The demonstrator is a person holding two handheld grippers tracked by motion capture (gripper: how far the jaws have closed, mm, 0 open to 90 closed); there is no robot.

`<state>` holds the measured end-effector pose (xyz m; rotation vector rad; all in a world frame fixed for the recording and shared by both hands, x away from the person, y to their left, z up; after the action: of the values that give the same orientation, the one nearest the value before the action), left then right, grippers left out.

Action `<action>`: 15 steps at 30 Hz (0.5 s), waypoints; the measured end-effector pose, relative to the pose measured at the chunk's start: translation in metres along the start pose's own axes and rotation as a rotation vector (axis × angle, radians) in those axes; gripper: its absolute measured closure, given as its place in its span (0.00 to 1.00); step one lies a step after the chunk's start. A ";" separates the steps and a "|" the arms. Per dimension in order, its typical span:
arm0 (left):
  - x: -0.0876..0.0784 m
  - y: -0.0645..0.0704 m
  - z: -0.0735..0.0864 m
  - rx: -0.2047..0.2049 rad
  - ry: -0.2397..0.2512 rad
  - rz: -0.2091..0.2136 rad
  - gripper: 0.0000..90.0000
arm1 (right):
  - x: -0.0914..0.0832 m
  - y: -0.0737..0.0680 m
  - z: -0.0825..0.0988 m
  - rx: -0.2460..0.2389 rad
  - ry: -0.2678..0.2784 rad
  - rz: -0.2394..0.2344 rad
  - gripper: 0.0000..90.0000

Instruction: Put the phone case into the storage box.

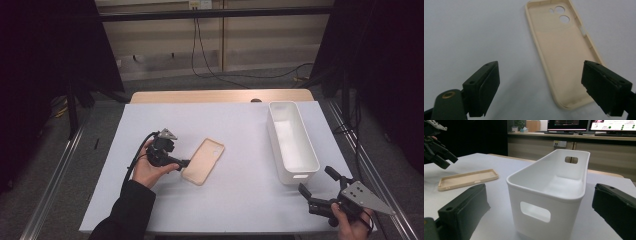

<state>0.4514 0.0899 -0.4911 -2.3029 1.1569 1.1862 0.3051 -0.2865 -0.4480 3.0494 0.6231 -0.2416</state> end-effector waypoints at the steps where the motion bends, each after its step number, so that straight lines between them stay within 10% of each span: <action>1: 0.004 0.002 0.001 0.016 -0.029 0.000 0.19 | 0.000 0.000 0.000 -0.001 0.001 0.000 0.00; 15: 0.022 0.005 0.003 0.051 -0.119 -0.018 0.40 | 0.000 0.001 0.000 -0.001 0.000 0.001 0.00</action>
<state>0.4537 0.0770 -0.5095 -2.1690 1.1084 1.2533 0.3053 -0.2875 -0.4482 3.0484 0.6209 -0.2413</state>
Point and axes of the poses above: each handheld gripper's, and its own axes: x roughly forward along the jaws, z roughly out of its underside, y roughly to its right, the point moved 10 cm from there along x, roughly forward along the jaws
